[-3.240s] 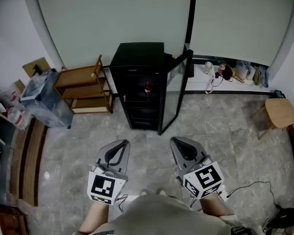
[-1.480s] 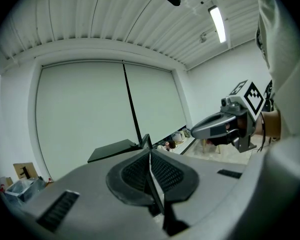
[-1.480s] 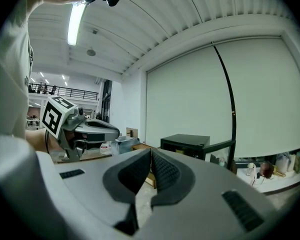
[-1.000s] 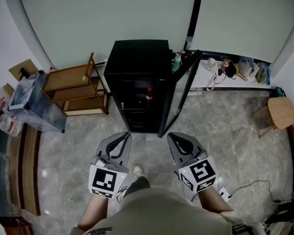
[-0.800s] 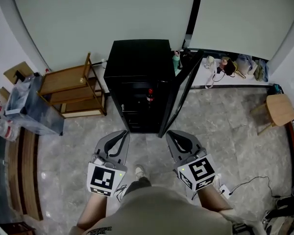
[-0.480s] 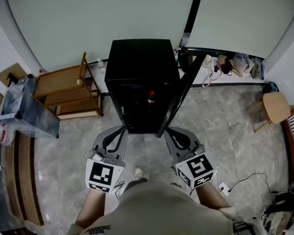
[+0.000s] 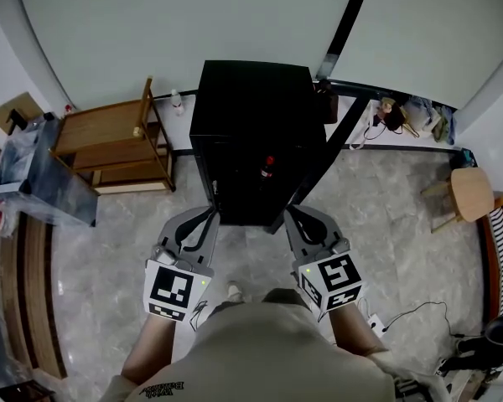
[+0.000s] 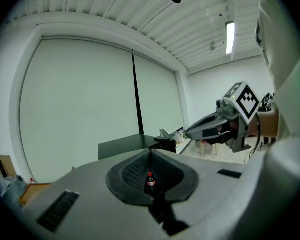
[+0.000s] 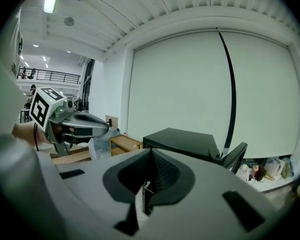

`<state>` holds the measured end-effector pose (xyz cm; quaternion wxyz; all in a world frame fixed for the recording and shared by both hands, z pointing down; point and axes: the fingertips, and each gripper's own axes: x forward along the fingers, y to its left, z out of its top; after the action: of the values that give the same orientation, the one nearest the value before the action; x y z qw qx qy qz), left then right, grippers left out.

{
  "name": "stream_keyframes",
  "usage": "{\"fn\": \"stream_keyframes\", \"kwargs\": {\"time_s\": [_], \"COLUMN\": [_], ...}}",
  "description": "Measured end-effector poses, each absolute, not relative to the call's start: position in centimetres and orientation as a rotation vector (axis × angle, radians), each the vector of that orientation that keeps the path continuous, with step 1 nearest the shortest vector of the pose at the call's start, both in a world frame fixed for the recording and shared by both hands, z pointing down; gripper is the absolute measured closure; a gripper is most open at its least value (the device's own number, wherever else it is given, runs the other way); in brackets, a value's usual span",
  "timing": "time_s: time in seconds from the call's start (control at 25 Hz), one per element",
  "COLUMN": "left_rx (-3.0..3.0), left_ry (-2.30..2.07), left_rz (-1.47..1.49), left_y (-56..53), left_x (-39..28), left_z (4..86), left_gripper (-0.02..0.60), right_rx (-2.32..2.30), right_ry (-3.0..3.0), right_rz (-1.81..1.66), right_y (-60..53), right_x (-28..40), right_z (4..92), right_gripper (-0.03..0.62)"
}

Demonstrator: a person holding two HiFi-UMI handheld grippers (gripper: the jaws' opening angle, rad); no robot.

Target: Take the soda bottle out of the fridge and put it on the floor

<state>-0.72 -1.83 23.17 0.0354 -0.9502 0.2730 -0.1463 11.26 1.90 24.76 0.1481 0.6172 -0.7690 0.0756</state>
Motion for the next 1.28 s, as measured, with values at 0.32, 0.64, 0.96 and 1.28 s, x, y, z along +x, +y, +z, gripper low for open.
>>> {"fn": "stream_keyframes", "kwargs": {"time_s": [0.32, 0.64, 0.96, 1.28], "left_rx": [-2.948, -2.969, -2.945, -2.945], "left_ry": [0.885, 0.973, 1.063, 1.077], "left_rz": [-0.416, -0.353, -0.374, -0.482], "left_y": [-4.8, -7.9, -11.2, -13.4], "left_x": [1.5, 4.8, 7.1, 9.0], "left_z": [23.8, 25.4, 28.8, 32.5], "left_gripper": [0.574, 0.574, 0.574, 0.575], "right_rx": [1.767, 1.759, 1.784, 1.793], "right_ry": [-2.198, -2.173, -2.190, -2.145], "right_rz": [0.266, 0.319, 0.322, 0.398], "right_y": [-1.4, -5.5, -10.6, -14.5], "right_x": [13.7, 17.4, 19.5, 20.4], "right_z": [27.1, 30.2, 34.7, 40.5], "right_gripper": [0.597, 0.597, 0.589, 0.427]}}
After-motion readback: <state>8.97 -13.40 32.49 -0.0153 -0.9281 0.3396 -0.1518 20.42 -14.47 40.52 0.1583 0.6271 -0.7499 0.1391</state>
